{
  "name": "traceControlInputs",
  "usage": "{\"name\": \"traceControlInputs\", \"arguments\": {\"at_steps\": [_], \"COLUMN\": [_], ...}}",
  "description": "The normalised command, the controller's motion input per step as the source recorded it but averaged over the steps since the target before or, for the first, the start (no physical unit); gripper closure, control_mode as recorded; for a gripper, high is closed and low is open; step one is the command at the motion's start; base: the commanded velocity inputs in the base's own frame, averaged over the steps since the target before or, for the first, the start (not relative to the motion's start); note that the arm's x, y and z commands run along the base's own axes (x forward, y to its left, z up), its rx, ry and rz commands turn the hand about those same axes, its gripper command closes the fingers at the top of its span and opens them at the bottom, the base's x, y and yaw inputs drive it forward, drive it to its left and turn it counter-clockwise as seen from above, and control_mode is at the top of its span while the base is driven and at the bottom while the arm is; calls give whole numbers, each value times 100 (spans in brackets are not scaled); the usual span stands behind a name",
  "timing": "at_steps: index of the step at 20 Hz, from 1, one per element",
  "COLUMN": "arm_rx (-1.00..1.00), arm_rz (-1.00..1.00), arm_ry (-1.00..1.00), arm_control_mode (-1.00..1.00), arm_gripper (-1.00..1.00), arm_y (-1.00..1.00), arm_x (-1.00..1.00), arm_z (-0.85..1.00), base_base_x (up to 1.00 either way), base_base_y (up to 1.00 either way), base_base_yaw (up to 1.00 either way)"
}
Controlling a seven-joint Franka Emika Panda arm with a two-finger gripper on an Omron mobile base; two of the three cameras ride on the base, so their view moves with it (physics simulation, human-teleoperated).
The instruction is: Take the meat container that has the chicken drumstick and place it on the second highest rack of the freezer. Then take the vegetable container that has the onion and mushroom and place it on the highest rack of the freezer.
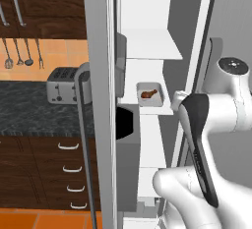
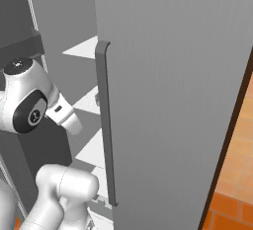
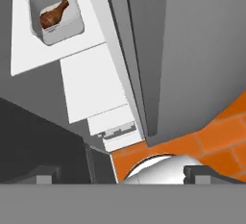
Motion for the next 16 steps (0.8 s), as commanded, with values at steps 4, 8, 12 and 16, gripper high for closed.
{"name": "traceControlInputs", "arguments": {"at_steps": [4,8,12,16], "arm_rx": [-6,0,-18,-7], "arm_rz": [28,45,28,11], "arm_ry": [3,-5,0,-1], "arm_control_mode": [-100,-100,-100,-100], "arm_gripper": [-100,-100,-100,-100], "arm_y": [-6,-1,-3,-21], "arm_x": [-10,-2,-26,-15], "arm_z": [14,-3,0,0], "base_base_x": [0,0,0,0], "base_base_y": [0,0,0,0], "base_base_yaw": [0,0,0,0]}}
